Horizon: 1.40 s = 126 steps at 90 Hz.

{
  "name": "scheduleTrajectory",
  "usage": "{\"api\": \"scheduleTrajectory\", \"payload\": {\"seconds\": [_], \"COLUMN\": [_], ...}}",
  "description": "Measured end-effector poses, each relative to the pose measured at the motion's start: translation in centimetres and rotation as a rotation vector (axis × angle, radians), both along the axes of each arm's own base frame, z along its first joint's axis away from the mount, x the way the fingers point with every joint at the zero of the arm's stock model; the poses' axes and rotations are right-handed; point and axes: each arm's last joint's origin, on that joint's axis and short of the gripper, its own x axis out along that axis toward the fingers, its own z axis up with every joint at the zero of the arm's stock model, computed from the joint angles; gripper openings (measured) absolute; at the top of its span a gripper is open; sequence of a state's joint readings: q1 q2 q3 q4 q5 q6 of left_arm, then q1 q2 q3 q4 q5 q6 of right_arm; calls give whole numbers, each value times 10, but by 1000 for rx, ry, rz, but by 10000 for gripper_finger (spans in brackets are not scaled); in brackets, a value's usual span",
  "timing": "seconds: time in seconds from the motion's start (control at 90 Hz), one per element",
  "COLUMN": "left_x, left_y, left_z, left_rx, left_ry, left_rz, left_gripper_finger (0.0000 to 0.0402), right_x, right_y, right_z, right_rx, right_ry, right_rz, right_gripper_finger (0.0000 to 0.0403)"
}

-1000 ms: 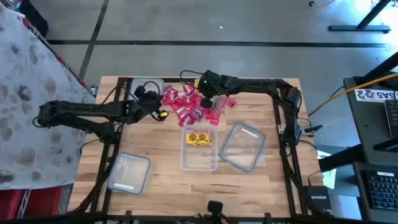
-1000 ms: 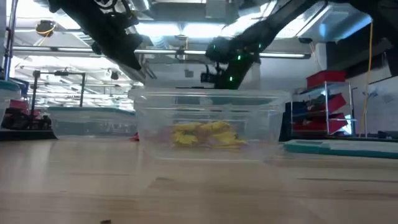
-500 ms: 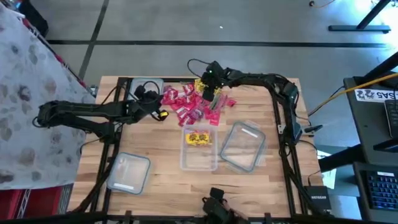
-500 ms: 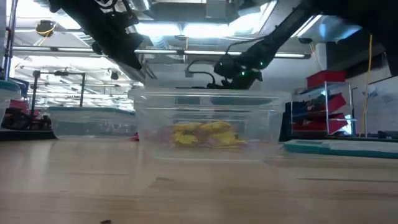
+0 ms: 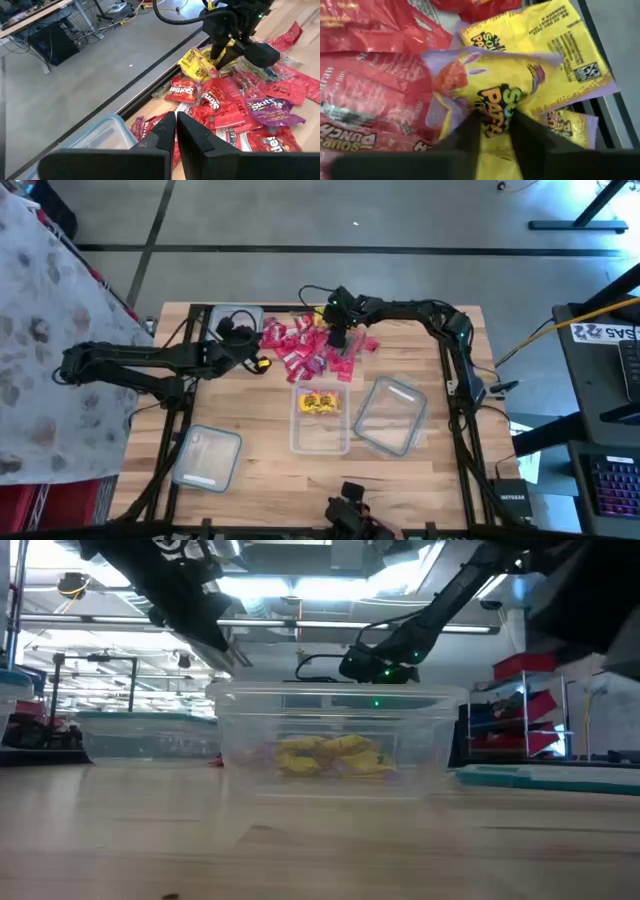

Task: Sort candy
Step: Put the yellow candy into the right transparent bin

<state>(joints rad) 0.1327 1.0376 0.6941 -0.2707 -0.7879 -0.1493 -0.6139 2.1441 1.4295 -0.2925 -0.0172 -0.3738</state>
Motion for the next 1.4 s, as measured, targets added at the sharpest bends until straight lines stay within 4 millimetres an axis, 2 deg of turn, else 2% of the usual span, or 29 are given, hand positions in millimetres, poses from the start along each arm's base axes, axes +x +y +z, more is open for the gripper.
{"api": "scheduleTrajectory", "payload": {"seconds": [0.056, 0.156, 0.267, 0.433, 0.556, 0.711, 0.822, 1.0, 1.122, 1.4], "left_x": [0, 0, 0, 1, 1, 2, 2, 3, 3, 3], "left_y": [0, 0, 0, 0, 0, -1, -4, -7, -7, -7], "left_z": [0, 0, 0, 2, 2, 2, 2, 2, 1, 1], "left_rx": [0, 0, 0, 16, 15, 10, 8, 8, 7, 7], "left_ry": [0, 0, 0, -3, -6, -10, -12, -10, -4, -6], "left_rz": [0, 0, 0, -10, -10, -17, -31, -48, -49, -49], "left_gripper_finger": [0, 0, 0, 0, 0, 0, 0, 0, 0, 0], "right_x": [0, -1, -5, -10, -10, -3, 3, 15, 18, 19], "right_y": [1, 11, 29, 68, 100, 149, 180, 212, 222, 222], "right_z": [2, 12, 44, 97, 133, 155, 157, 135, 123, 92], "right_rx": [-1, -18, -49, -86, -93, 41, 150, 213, 252, 316], "right_ry": [6, 49, 69, 46, -59, -193, -238, -141, -86, 78], "right_rz": [-5, -21, 6, 64, 151, 360, 481, 544, 539, 471], "right_gripper_finger": [14, 18, 9, 6, 3, 1, 1, 1, 1, 1]}}
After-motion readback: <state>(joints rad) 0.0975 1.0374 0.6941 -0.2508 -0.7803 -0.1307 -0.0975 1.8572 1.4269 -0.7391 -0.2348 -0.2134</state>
